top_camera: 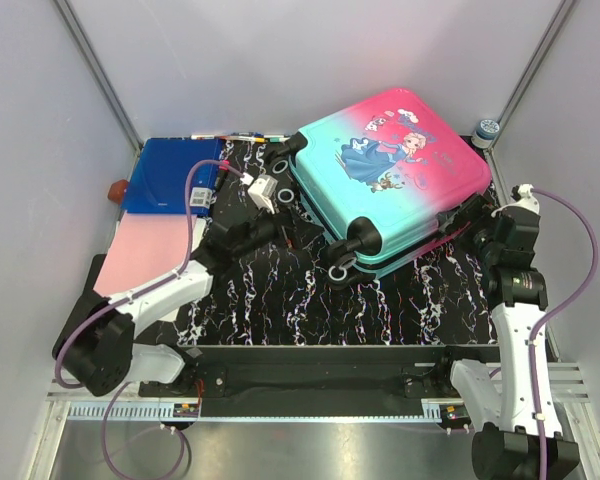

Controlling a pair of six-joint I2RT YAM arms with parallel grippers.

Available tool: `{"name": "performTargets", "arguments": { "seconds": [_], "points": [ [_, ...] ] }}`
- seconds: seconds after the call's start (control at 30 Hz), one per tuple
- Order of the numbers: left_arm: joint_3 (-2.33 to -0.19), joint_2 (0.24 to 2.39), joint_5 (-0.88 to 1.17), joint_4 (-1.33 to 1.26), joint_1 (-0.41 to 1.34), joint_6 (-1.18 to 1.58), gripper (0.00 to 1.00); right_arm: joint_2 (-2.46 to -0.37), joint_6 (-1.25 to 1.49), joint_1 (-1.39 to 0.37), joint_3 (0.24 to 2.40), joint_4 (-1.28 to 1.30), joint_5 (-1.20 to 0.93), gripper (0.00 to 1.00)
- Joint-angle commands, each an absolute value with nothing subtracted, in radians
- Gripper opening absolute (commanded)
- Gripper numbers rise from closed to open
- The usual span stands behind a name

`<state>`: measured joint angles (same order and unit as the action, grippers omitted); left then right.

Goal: Pack the luggage
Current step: Zip the luggage at the corner of the board.

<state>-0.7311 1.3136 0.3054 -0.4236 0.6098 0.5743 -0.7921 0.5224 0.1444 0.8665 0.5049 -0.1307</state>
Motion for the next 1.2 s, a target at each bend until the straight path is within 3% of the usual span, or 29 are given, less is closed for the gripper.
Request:
{"name": "performTargets", "arguments": {
  "seconds": [0.0, 0.23, 0.6, 0.93, 1.17],
  "points": [
    [-0.762, 1.246, 0.221, -0.404, 0.621, 0.465, 0.99, -0.779, 0.497, 0.144, 0.908, 0.526, -0.106, 0.93],
    [-0.89, 1.304, 0.314, -0.258, 0.647, 0.234, 0.99, -0.801, 0.495, 0.144, 0.896, 0.526, -0.113, 0.95],
    [-0.971, 1.379, 0.419, -0.219, 0.722, 0.155, 0.99, -0.811, 0.482, 0.144, 0.893, 0.525, -0.121, 0.96],
    [-1.023, 1.44, 0.443, -0.199, 0.801, 0.164, 0.99, -0.807, 0.477, 0.144, 0.89, 0.525, -0.123, 0.96],
    [-1.106, 1.503, 0.339, -0.074, 0.851, 0.137, 0.99, -0.799, 0.474, 0.144, 0.877, 0.525, -0.12, 0.96]
  ]
}}
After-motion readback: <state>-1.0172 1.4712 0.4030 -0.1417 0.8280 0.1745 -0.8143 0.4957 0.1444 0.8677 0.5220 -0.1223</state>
